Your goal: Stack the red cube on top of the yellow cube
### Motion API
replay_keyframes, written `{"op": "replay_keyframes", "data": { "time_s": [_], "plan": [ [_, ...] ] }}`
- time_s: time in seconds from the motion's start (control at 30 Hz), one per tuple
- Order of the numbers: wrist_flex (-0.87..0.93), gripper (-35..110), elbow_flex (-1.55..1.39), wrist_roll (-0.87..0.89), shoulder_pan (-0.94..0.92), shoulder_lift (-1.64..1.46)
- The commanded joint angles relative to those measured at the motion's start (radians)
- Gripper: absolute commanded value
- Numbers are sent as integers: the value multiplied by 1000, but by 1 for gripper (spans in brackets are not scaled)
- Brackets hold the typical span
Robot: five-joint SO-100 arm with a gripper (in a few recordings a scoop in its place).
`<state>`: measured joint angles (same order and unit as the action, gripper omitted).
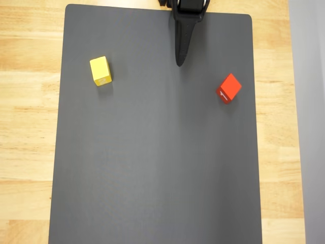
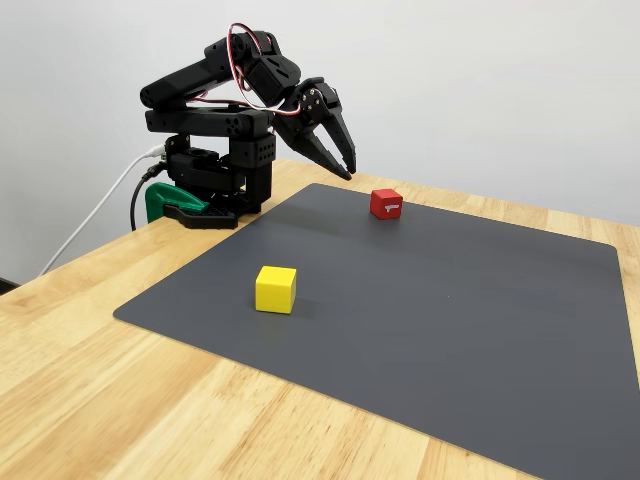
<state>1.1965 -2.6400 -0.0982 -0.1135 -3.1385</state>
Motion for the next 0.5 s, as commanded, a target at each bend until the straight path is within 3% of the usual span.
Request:
{"op": "replay_keyframes", "data": {
  "time_s": [0.0,0.47],
  "plan": [
    [6,1,0,-14,-15,-5],
    [-11,13,-6,-34,-3,-5]
  ]
}}
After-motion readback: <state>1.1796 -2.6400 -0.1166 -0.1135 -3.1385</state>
